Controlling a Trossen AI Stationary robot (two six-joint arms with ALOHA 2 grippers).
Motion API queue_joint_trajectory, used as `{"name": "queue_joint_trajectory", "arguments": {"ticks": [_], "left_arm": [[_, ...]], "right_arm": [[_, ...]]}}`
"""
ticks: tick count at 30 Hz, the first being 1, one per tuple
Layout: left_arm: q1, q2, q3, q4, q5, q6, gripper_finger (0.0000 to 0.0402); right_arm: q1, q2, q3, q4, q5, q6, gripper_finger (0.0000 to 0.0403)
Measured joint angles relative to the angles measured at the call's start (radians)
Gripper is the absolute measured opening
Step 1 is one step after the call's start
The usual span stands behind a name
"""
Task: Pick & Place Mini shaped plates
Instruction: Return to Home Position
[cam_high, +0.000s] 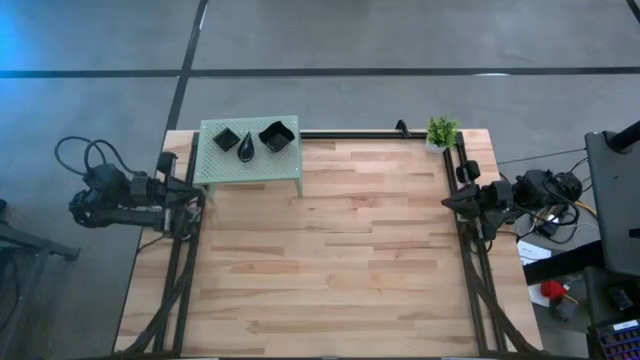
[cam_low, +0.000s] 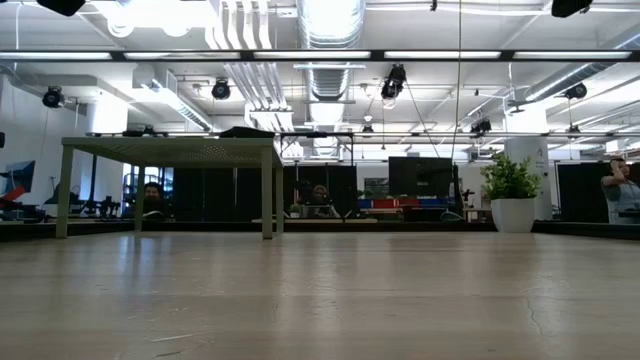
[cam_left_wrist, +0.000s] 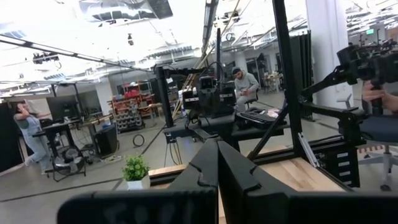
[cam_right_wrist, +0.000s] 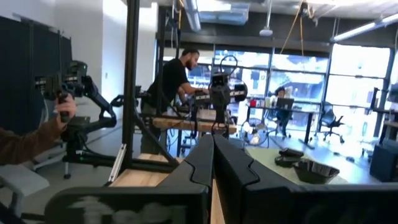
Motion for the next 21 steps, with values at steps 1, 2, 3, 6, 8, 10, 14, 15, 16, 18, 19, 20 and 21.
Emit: {"name": "queue_joint_trajectory", "arguments": {"ticks": [1,2,3,6,8,10,14,15,16,18,19,20,21], "left_arm": [[0.000,0.000,0.000,0.000,0.000,0.000,0.0000],[0.000,0.000,0.000,0.000,0.000,0.001,0.0000],[0.000,0.000,0.000,0.000,0.000,0.000,0.0000],[0.000,0.000,-0.010,0.007,0.000,0.001,0.0000],[0.000,0.000,-0.023,0.008,0.000,0.001,0.0000],[0.000,0.000,-0.043,0.030,0.000,0.002,0.0000],[0.000,-0.001,-0.091,0.077,0.000,0.008,0.0000],[0.000,-0.001,-0.109,0.092,0.000,0.008,0.0000],[0.000,-0.001,-0.128,0.109,0.003,0.007,0.0000],[0.000,-0.001,-0.170,0.141,0.007,0.007,0.0000],[0.000,-0.001,-0.192,0.156,0.007,0.008,0.0000],[0.000,-0.001,-0.212,0.168,0.008,0.008,0.0000],[0.000,-0.002,-0.232,0.182,0.008,0.009,0.0000]], "right_arm": [[0.000,-0.015,-0.006,0.000,0.000,-0.007,0.0008],[0.000,-0.030,-0.011,0.000,-0.001,-0.012,0.0008],[0.000,-0.044,-0.015,0.000,-0.001,-0.016,0.0008],[0.000,-0.090,-0.024,0.000,-0.002,-0.028,0.0008],[0.000,-0.122,-0.029,0.001,-0.007,-0.038,0.0008],[0.000,-0.131,-0.034,0.004,-0.007,-0.043,0.0008],[0.000,-0.126,-0.033,0.000,-0.032,-0.056,0.0008],[0.000,-0.123,-0.034,0.002,-0.032,-0.055,0.0008],[0.000,-0.124,-0.037,0.006,-0.035,-0.050,0.0008],[0.000,-0.126,-0.054,0.005,-0.037,-0.034,0.0008],[0.000,-0.125,-0.064,0.004,-0.037,-0.030,0.0008],[0.000,-0.125,-0.075,0.003,-0.037,-0.032,0.0008],[0.000,-0.125,-0.087,0.002,-0.037,-0.035,0.0008]]}}
